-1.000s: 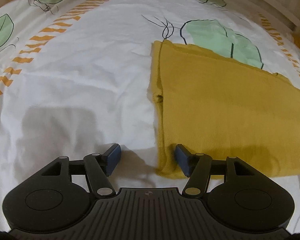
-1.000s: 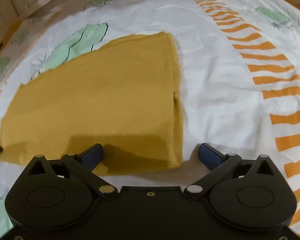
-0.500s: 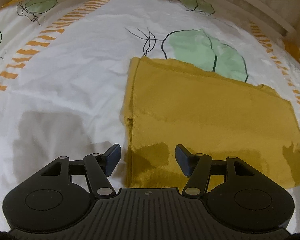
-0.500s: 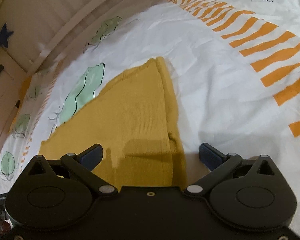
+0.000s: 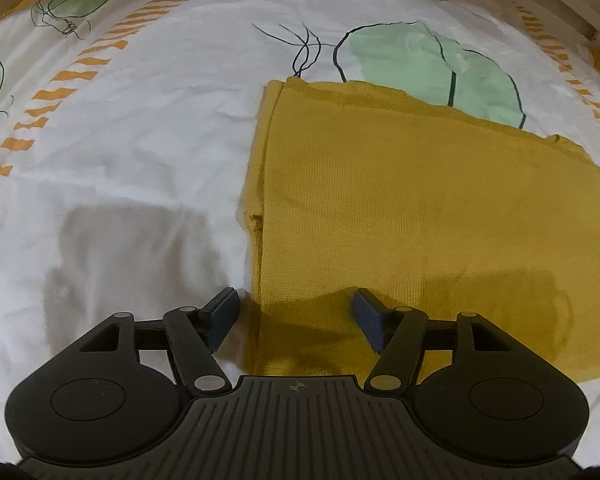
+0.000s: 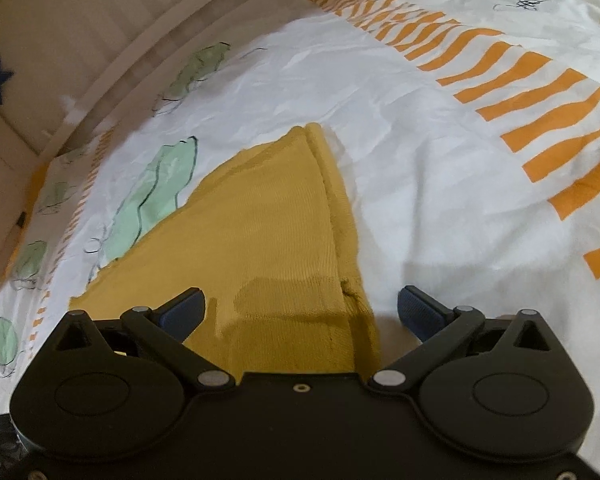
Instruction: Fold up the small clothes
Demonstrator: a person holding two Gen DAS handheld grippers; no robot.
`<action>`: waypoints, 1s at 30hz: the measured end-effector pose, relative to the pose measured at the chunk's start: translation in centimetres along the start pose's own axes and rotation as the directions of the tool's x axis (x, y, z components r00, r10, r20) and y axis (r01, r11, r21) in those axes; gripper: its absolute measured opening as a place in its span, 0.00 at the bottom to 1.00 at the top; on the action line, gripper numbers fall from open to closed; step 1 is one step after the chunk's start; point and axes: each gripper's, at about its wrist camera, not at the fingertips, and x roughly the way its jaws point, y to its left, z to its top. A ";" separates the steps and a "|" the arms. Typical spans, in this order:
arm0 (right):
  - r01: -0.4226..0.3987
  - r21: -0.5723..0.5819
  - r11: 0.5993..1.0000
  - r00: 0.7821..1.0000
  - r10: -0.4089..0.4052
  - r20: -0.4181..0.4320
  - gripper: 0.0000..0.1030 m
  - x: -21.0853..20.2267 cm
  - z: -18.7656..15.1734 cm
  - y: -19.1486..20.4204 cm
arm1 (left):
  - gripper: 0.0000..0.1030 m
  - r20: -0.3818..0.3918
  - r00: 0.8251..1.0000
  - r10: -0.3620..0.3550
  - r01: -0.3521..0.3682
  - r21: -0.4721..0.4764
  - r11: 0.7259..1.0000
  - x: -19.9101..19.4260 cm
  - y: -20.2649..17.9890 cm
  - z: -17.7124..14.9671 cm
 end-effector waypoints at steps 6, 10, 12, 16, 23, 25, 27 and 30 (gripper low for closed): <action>0.058 0.011 0.998 0.998 -0.058 -0.023 1.00 0.4 0.4 0.8 | 0.61 -0.044 0.998 0.034 -0.034 0.003 0.999 0.1 -0.7 0.6; 0.007 0.042 0.999 0.999 -0.005 -0.043 1.00 0.3 0.8 -0.1 | 0.64 -0.069 0.997 0.043 -0.040 0.040 0.998 0.3 -1.1 0.8; -0.013 0.041 0.999 0.998 0.015 -0.061 1.00 0.2 1.0 -0.4 | 0.66 -0.076 0.996 0.038 -0.035 0.045 0.998 0.5 -1.1 0.8; -0.054 0.082 0.995 0.996 0.059 -0.063 1.00 0.2 1.2 -1.2 | 0.69 -0.092 0.995 0.030 -0.026 0.035 0.999 0.6 -0.9 0.9; -0.176 0.100 0.979 0.984 0.179 -0.023 1.00 0.6 1.5 -2.5 | 0.73 -0.086 0.996 0.012 -0.011 0.009 1.000 0.9 -0.6 0.8; -0.199 0.099 0.975 0.979 0.202 -0.021 1.00 0.8 1.6 -2.5 | 0.74 -0.087 0.996 0.014 -0.013 0.010 1.000 0.9 -0.8 0.9; -0.222 0.099 0.970 0.974 0.225 -0.020 1.00 1.1 1.8 -2.5 | 0.74 -0.085 0.996 0.013 -0.012 0.006 1.000 0.8 -0.8 0.9; -0.241 0.086 0.967 0.970 0.244 -0.022 1.00 1.6 1.9 -2.1 | 0.77 -0.084 0.996 0.011 -0.011 0.003 1.000 0.9 -0.8 0.9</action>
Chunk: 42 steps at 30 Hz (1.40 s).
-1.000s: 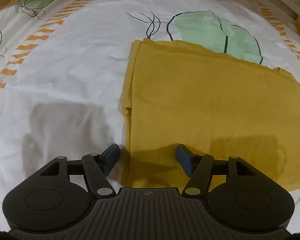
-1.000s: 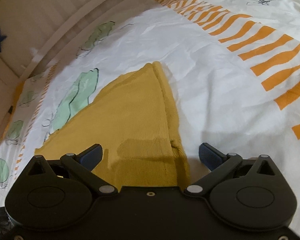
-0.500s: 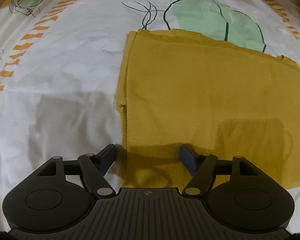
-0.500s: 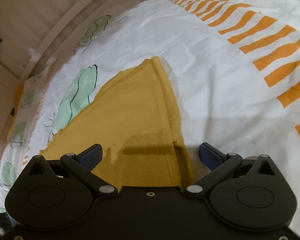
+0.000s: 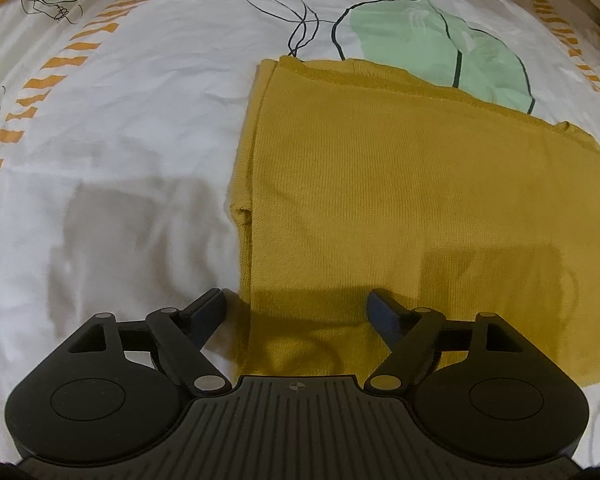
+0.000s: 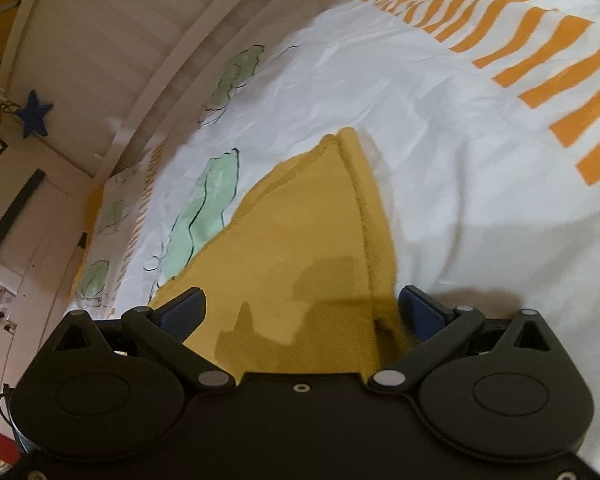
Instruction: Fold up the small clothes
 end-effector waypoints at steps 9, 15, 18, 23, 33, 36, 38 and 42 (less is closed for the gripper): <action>-0.033 -0.064 0.997 0.999 0.032 -0.016 0.78 1.5 0.1 1.1 | 0.79 0.001 1.000 0.002 -0.002 0.002 1.000 0.1 -0.1 0.0; 0.024 -0.083 0.996 1.000 -0.025 -0.010 0.31 1.5 0.0 1.2 | 0.78 -0.006 1.000 -0.011 0.011 -0.009 1.000 0.0 0.1 0.3; 0.023 -0.081 0.996 1.000 -0.023 0.003 0.29 1.3 -0.1 1.8 | 0.74 -0.001 1.000 -0.029 0.029 -0.033 0.999 -0.5 0.8 0.6; 0.022 -0.137 0.990 0.999 -0.018 0.027 0.28 1.0 -0.2 4.3 | 0.65 0.058 0.998 0.001 0.003 -0.066 0.998 -2.2 1.8 1.1; 0.093 -0.248 0.964 0.995 -0.083 0.050 0.28 1.0 -1.5 8.6 | 0.65 0.132 0.991 0.037 -0.022 -0.109 0.994 -5.0 4.3 2.4; 0.103 -0.265 0.959 0.994 -0.092 0.053 0.28 1.3 -1.9 9.9 | 0.65 0.140 0.990 0.025 -0.008 -0.119 0.993 -5.6 5.3 2.3; 0.110 -0.266 0.958 0.994 -0.100 0.048 0.28 1.8 -2.0 10.9 | 0.65 0.140 0.990 0.025 -0.007 -0.122 0.993 -5.8 6.0 2.1; 0.098 -0.266 0.959 0.995 -0.094 0.027 0.27 3.1 -2.2 13.6 | 0.65 0.143 0.989 0.042 -0.023 -0.136 0.990 -6.3 7.5 2.1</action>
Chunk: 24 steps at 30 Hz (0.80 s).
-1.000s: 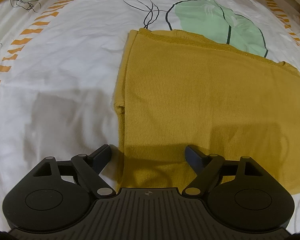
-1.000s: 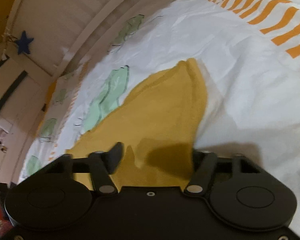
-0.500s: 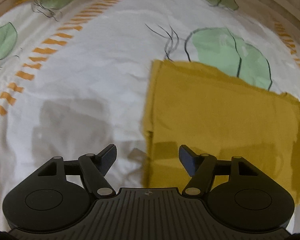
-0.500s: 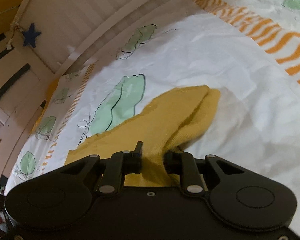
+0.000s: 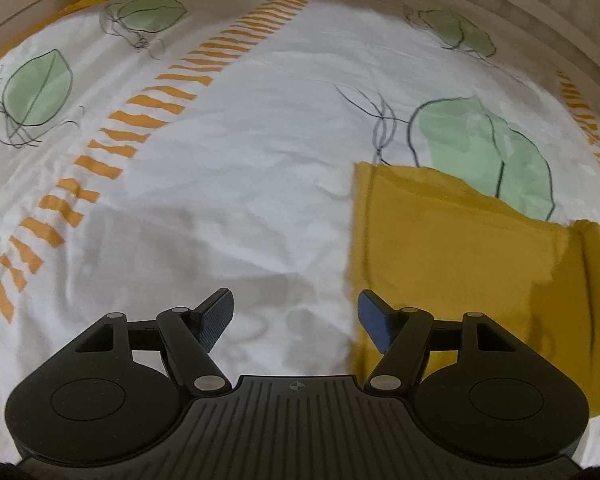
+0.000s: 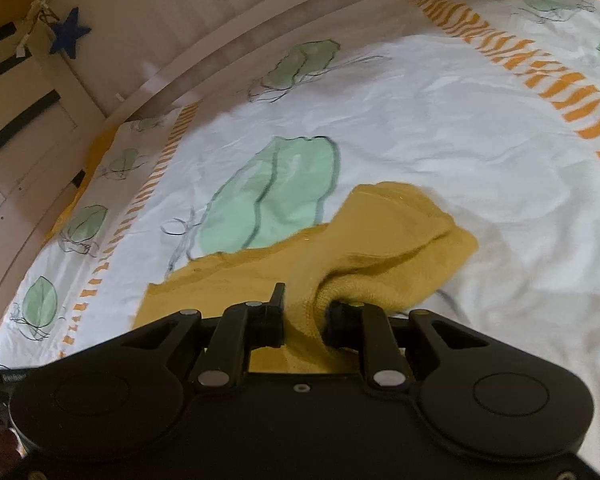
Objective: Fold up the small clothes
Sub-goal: 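Grasp the sweater side with the right gripper and fold it inward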
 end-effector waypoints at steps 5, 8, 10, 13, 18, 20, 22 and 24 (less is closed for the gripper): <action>-0.042 -0.009 0.999 0.999 0.042 -0.015 0.27 1.7 0.6 4.2 | 0.65 0.015 1.000 -0.013 0.014 -0.046 0.999 -0.8 1.8 0.7; -0.069 -0.035 0.997 0.997 0.068 -0.035 0.27 3.3 0.4 7.1 | 0.65 0.019 0.999 -0.028 0.029 -0.068 0.997 -1.1 2.7 0.9; -0.082 -0.052 0.995 0.995 0.079 -0.052 0.26 4.4 0.1 9.0 | 0.65 0.025 0.999 -0.030 0.032 -0.078 0.996 -1.3 3.2 1.0; -0.102 -0.071 0.992 0.992 0.096 -0.081 0.26 6.2 -0.7 11.6 | 0.65 0.033 0.999 -0.029 0.032 -0.092 0.995 -1.6 3.9 1.1; -0.084 -0.140 0.987 0.990 0.066 -0.127 0.26 8.8 -2.6 15.0 | 0.65 0.034 0.998 -0.045 0.048 -0.123 0.991 -1.8 5.1 1.4; -0.053 -0.184 0.982 0.990 0.026 -0.142 0.26 9.6 -3.4 16.2 | 0.65 0.034 0.998 -0.047 0.051 -0.128 0.990 -1.9 5.2 1.4; -0.020 -0.251 0.968 0.987 -0.020 -0.157 0.27 10.5 -4.4 17.4 | 0.65 0.034 0.998 -0.049 0.053 -0.131 0.990 -1.9 5.4 1.4; -0.005 -0.305 0.952 0.984 -0.049 -0.173 0.31 11.2 -5.3 18.3 | 0.65 0.034 0.998 -0.049 0.053 -0.131 0.990 -1.9 5.4 1.5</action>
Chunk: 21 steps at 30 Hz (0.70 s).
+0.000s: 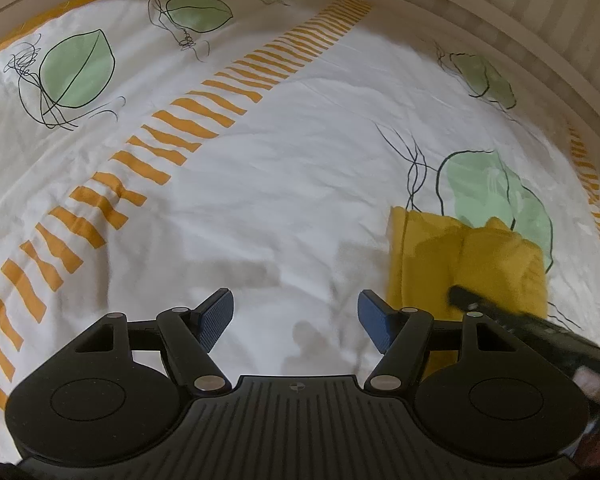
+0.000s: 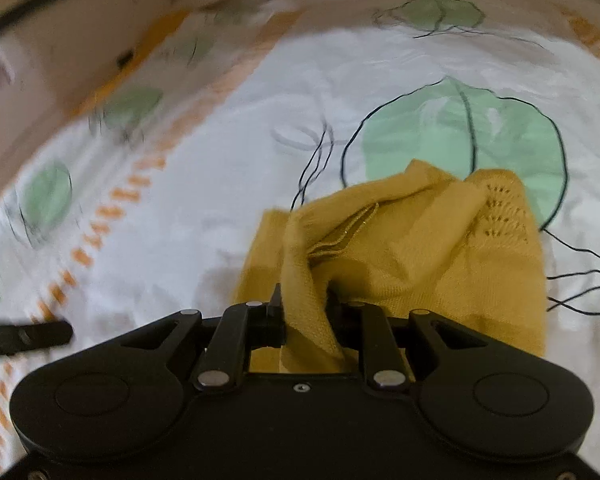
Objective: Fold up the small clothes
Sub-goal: 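Grasp the sweater side with the right gripper and fold it inward, then open the right gripper over the folded bundle and withdraw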
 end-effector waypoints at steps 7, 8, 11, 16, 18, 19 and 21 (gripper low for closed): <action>-0.204 -0.062 0.977 0.979 0.205 -0.004 0.47 -0.5 -0.9 1.9 | 0.65 -0.002 1.000 0.002 -0.002 0.004 1.000 0.0 -0.2 -0.1; -0.233 -0.062 0.970 0.972 0.234 0.006 0.47 -1.2 -0.9 1.8 | 0.65 -0.004 1.000 0.001 -0.001 0.005 1.000 0.1 -0.3 -0.1; -0.274 -0.053 0.960 0.960 0.276 0.054 0.47 -2.9 -0.6 1.3 | 0.65 -0.008 1.000 0.000 0.000 0.010 1.000 0.3 -0.4 -0.2; -0.244 -0.012 0.970 0.962 0.243 0.120 0.49 -5.6 -0.3 -1.4 | 0.65 -0.016 1.000 -0.003 0.003 0.022 1.000 0.6 -1.0 -0.4; -0.200 -0.018 0.980 0.972 0.201 0.119 0.50 -6.1 -0.8 -2.5 | 0.65 -0.025 1.000 -0.008 0.009 0.032 0.999 0.9 -1.3 -0.6; -0.176 -0.031 0.984 0.978 0.178 0.113 0.50 -6.2 -1.2 -2.8 | 0.65 -0.028 1.000 -0.009 0.010 0.038 0.999 1.0 -1.5 -0.6; -0.138 -0.080 0.987 0.985 0.145 0.093 0.50 -6.6 -2.4 -3.0 | 0.65 -0.034 0.999 -0.010 0.012 0.052 0.999 1.2 -1.9 -0.9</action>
